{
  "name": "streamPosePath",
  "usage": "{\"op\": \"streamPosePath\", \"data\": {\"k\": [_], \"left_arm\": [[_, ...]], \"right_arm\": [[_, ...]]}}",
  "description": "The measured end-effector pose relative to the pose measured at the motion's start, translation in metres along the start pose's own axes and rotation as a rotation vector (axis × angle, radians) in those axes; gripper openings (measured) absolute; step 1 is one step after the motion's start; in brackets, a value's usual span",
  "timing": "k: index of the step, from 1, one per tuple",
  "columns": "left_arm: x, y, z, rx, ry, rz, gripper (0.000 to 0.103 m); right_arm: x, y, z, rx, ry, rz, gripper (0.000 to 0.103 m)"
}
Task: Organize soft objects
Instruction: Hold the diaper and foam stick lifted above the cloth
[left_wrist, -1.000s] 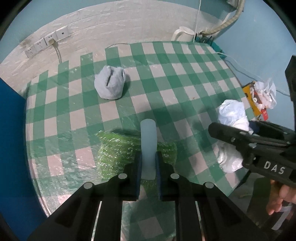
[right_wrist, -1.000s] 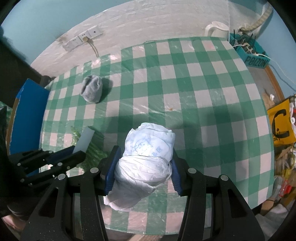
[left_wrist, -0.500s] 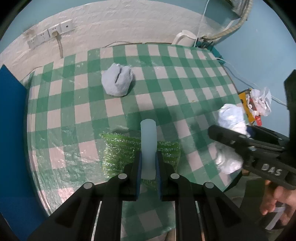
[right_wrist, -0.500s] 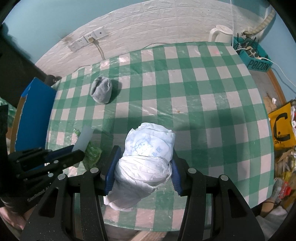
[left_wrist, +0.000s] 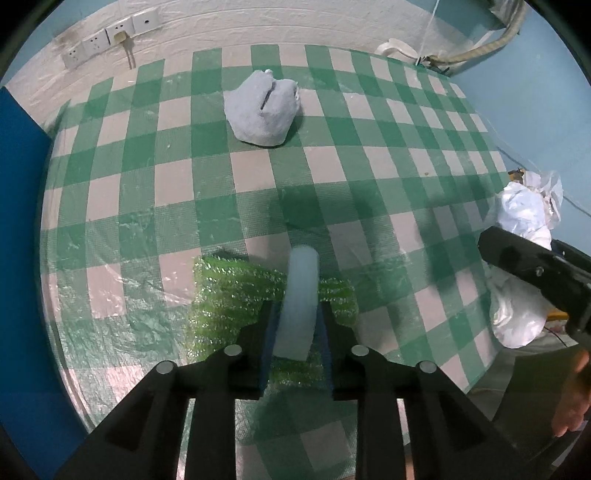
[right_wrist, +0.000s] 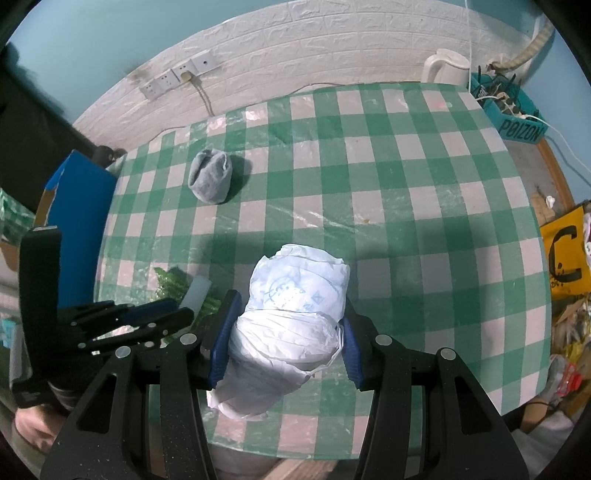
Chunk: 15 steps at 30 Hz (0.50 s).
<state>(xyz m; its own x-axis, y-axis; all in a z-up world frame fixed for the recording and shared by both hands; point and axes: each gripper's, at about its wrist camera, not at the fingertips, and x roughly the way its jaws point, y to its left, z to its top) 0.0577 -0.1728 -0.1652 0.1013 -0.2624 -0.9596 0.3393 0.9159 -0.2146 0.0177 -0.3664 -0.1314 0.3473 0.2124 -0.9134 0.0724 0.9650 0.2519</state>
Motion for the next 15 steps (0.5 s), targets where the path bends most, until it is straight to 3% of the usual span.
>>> {"op": "streamPosePath", "data": {"k": [2, 5, 7, 9, 15], "left_arm": [[0.002, -0.001, 0.0, 0.001, 0.001, 0.011, 0.045], [0.002, -0.007, -0.001, 0.012, -0.003, 0.032, 0.045], [0.001, -0.009, -0.002, 0.022, -0.016, 0.044, 0.036], [0.004, -0.008, -0.004, 0.023, -0.006, 0.036, 0.019], [0.012, -0.011, -0.008, 0.037, 0.011, 0.05, 0.012]], "right_arm": [[0.001, -0.001, 0.0, 0.003, 0.002, 0.0, 0.05], [0.002, -0.003, 0.0, 0.01, 0.006, -0.001, 0.05], [0.003, -0.004, 0.0, 0.014, 0.008, -0.001, 0.05], [0.003, -0.005, 0.0, 0.015, 0.01, 0.0, 0.05], [0.003, -0.006, 0.0, 0.017, 0.012, 0.002, 0.05]]}}
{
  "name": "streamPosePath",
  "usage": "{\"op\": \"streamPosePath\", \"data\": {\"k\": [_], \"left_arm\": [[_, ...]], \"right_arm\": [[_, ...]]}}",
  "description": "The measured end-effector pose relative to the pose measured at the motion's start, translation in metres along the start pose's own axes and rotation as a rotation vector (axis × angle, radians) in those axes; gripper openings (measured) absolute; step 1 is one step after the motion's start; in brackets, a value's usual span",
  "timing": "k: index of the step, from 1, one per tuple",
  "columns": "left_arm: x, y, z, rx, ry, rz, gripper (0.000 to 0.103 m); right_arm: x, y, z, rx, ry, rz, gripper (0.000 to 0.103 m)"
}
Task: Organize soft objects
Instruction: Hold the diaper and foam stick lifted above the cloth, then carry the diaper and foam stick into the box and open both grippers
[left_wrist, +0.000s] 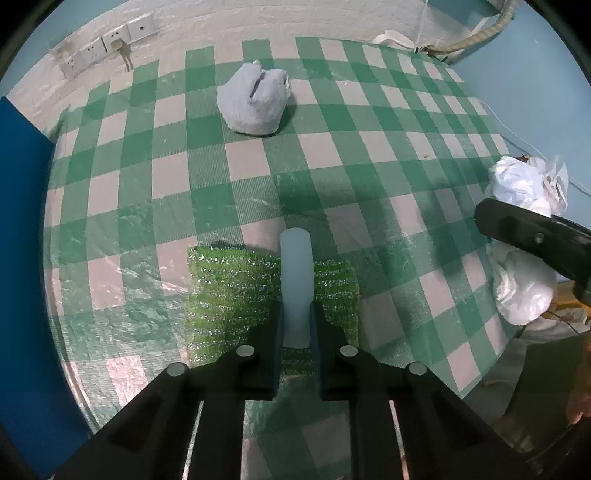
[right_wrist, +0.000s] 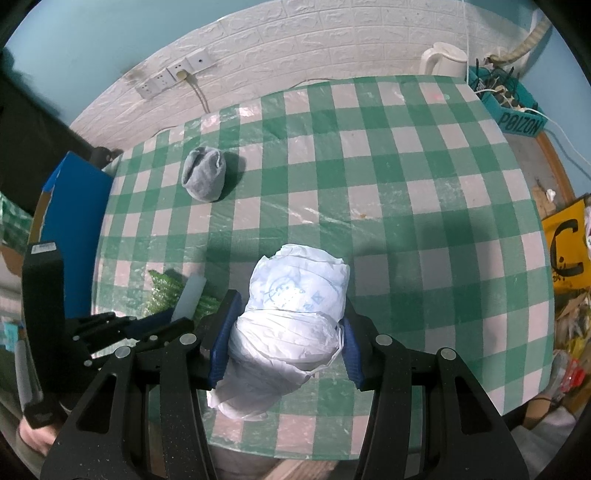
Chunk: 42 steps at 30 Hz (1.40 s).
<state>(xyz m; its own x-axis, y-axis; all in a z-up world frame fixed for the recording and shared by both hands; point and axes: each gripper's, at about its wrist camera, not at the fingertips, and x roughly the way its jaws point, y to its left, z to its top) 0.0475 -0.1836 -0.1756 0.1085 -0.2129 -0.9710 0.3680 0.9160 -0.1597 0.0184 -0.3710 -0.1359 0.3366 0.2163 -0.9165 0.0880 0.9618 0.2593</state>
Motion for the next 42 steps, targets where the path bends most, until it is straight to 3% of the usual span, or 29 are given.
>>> {"op": "streamPosePath", "data": {"k": [22, 42], "left_arm": [[-0.061, 0.003, 0.004, 0.017, -0.142, 0.012, 0.011], [-0.121, 0.05, -0.005, -0.067, -0.261, 0.067, 0.011]], "right_arm": [[-0.019, 0.016, 0.003, -0.041, -0.032, 0.02, 0.05], [-0.037, 0.094, 0.019, -0.184, -0.068, 0.077, 0.05]]}}
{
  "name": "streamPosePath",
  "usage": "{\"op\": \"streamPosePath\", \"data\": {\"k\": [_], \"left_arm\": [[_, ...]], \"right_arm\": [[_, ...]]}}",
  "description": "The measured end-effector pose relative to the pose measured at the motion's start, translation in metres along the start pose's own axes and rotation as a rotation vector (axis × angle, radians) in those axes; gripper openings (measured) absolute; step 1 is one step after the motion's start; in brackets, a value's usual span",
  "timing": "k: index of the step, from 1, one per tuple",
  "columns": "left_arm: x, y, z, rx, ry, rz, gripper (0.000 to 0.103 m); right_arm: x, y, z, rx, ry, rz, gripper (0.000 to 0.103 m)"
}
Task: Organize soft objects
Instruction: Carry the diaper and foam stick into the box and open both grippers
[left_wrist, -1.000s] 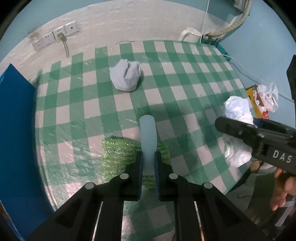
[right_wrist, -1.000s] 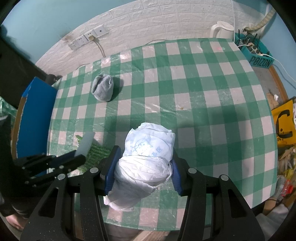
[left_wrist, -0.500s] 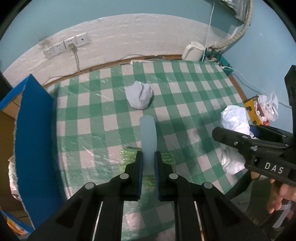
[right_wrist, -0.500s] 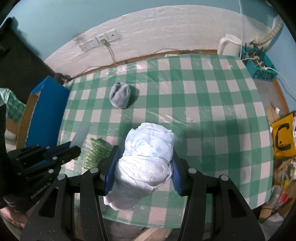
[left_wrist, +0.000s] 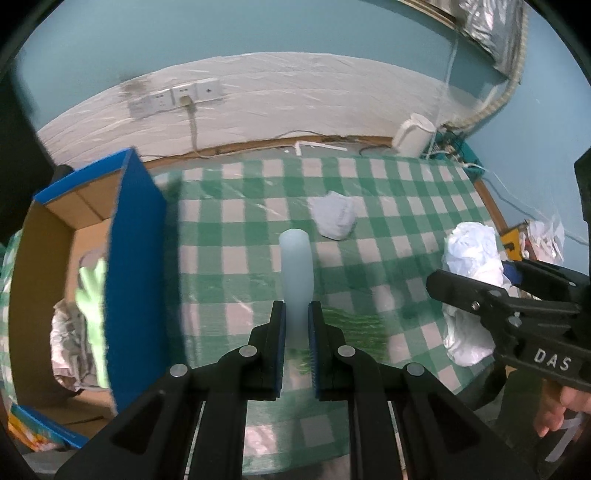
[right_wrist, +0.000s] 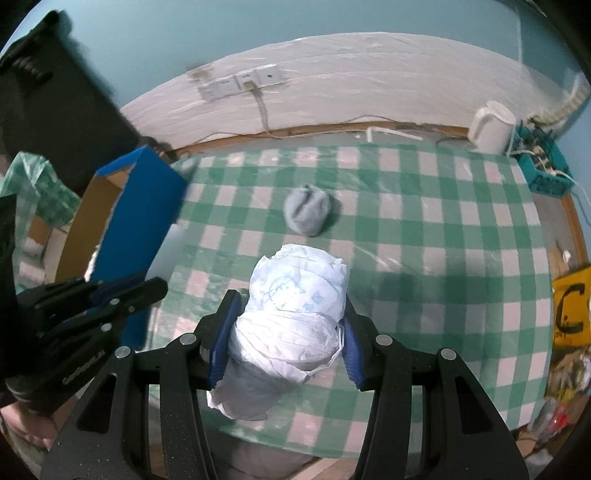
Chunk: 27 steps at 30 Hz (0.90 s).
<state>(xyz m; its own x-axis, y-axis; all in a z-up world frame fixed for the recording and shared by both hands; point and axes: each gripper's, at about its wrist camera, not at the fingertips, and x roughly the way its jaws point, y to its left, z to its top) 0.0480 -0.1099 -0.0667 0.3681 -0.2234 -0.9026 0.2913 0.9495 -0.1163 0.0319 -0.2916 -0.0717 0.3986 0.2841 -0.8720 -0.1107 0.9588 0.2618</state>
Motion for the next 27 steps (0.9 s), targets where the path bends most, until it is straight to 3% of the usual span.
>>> {"op": "streamPosePath", "data": {"k": [27], "left_arm": [[-0.051, 0.143, -0.023, -0.239, -0.093, 0.107, 0.011]], "right_arm": [[0.028, 0.164, 0.044, -0.261, 0.028, 0.102, 0.05]]}}
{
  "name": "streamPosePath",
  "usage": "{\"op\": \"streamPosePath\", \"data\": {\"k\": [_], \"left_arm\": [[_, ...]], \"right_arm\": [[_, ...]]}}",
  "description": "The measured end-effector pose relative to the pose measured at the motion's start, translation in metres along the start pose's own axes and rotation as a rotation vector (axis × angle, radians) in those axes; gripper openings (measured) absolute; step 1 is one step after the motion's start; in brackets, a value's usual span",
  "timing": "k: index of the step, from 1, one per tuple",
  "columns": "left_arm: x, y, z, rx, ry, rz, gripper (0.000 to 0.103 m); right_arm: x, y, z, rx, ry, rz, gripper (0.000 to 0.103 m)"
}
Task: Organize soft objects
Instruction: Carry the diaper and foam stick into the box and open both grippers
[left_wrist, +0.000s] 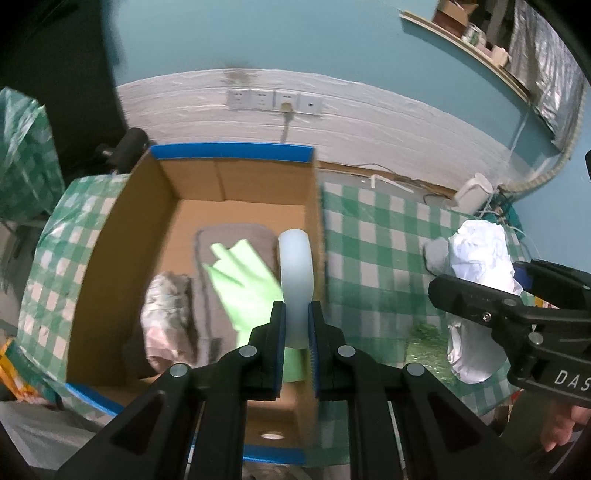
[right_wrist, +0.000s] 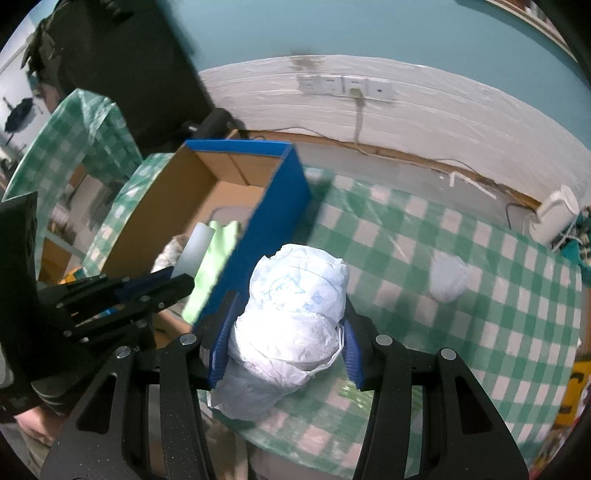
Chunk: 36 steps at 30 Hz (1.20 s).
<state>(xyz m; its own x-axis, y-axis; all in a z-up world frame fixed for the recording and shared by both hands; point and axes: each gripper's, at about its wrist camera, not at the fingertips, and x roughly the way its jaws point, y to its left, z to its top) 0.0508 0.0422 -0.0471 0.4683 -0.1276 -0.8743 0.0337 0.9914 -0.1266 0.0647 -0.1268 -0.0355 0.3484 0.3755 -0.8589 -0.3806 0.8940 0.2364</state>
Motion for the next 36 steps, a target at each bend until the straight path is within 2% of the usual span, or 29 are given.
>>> {"op": "streamPosePath", "data": {"k": [10, 19, 26, 28, 31, 36], "left_arm": [[-0.003, 0.053, -0.005, -0.083, -0.008, 0.048, 0.011], [0.009, 0.093, -0.013, -0.157, 0.025, 0.083, 0.012], [0.025, 0.114, -0.02, -0.203, 0.071, 0.106, 0.017], [0.027, 0.116, -0.021, -0.213, 0.077, 0.121, 0.022], [0.028, 0.119, -0.022, -0.221, 0.085, 0.141, 0.035], [0.024, 0.118, -0.021, -0.217, 0.071, 0.152, 0.046]], "right_arm": [[0.025, 0.052, 0.022, -0.089, 0.027, 0.038, 0.05], [0.061, 0.089, 0.037, -0.154, 0.075, 0.078, 0.05], [0.089, 0.101, 0.036, -0.193, 0.119, 0.051, 0.053], [0.092, 0.1, 0.036, -0.194, 0.12, 0.034, 0.061], [0.09, 0.095, 0.037, -0.181, 0.102, 0.02, 0.069], [0.082, 0.089, 0.039, -0.168, 0.083, 0.009, 0.07]]}}
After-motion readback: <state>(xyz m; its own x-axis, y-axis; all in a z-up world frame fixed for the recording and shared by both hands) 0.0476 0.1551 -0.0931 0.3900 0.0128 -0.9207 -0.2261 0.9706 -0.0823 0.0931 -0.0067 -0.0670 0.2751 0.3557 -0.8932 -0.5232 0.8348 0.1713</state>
